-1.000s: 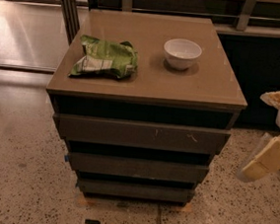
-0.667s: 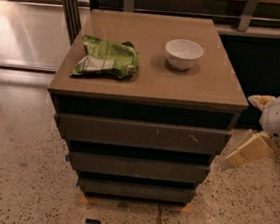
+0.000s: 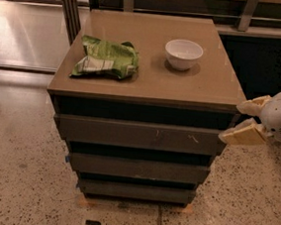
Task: Open top drawer
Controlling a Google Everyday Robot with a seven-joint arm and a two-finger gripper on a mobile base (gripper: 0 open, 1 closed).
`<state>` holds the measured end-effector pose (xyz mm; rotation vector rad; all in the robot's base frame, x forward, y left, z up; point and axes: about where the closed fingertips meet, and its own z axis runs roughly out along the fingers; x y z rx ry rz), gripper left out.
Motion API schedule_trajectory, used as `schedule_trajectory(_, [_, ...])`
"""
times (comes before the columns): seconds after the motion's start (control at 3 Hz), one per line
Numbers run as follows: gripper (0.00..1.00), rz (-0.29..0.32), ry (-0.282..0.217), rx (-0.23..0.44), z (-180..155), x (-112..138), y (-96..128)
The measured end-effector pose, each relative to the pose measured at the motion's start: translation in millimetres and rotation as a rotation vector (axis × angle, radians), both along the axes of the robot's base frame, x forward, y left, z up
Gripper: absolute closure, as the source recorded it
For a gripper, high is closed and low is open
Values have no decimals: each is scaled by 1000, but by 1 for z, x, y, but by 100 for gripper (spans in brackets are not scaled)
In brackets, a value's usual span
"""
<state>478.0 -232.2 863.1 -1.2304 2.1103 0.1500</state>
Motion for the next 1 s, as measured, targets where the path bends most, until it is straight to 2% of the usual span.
schedule_trajectory(0.67, [85, -3, -2, -1, 0, 0, 1])
schedule_trajectory(1.0, [100, -26, -12, 48, -23, -11, 9])
